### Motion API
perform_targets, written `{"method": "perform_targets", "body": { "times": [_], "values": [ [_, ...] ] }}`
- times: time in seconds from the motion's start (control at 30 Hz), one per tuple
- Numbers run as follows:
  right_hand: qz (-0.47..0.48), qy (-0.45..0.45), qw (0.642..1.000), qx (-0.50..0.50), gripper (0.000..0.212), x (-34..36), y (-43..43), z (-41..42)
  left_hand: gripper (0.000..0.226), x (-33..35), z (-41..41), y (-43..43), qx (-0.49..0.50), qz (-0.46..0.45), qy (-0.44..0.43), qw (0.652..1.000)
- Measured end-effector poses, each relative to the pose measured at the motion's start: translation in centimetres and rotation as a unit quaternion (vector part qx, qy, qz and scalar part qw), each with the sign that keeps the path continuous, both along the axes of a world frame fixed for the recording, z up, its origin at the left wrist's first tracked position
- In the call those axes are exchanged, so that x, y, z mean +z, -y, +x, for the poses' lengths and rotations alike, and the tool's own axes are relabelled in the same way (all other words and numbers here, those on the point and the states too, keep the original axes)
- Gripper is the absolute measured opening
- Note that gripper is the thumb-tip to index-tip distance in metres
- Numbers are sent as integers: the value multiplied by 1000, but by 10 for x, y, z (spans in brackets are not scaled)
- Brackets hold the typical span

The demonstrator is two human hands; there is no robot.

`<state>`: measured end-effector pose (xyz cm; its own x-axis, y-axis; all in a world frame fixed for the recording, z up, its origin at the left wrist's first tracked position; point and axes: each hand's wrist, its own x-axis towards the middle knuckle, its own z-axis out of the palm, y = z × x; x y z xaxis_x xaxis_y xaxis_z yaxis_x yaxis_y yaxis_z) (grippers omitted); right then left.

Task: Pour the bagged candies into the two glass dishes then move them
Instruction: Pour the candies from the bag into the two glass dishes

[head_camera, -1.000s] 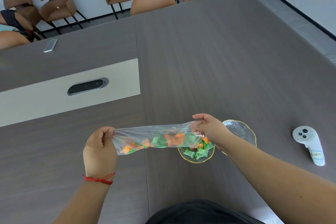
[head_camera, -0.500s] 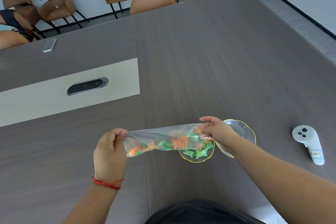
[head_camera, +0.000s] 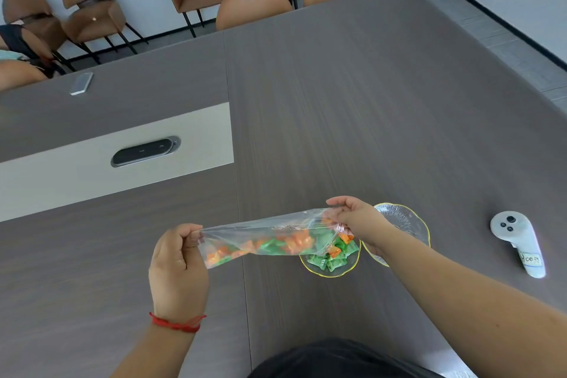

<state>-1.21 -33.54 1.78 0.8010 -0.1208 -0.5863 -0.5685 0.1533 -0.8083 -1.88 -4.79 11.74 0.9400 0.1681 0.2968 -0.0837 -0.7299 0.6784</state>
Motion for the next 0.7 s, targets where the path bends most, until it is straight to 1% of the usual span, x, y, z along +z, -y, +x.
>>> {"method": "perform_targets", "body": {
  "times": [0.07,0.17,0.33,0.53,0.7],
  "values": [
    [-4,-3,1000,-8,26,1,-1,0,18,-1,3,-1,2,-3,-14,1000],
    [-11,3,1000,12,26,6,-4,0,19,-3,7,-6,18,-6,-20,1000],
    [-36,17,999,32,24,11,-8,2,19,-11,8,-19,68,-30,-44,996],
    [-146,33,981,121,28,24,-20,5,18,-31,-4,-29,133,-71,-111,982],
    [-182,60,963,188,32,43,-36,13,17,-48,-18,-45,194,-85,-156,965]
  ]
}}
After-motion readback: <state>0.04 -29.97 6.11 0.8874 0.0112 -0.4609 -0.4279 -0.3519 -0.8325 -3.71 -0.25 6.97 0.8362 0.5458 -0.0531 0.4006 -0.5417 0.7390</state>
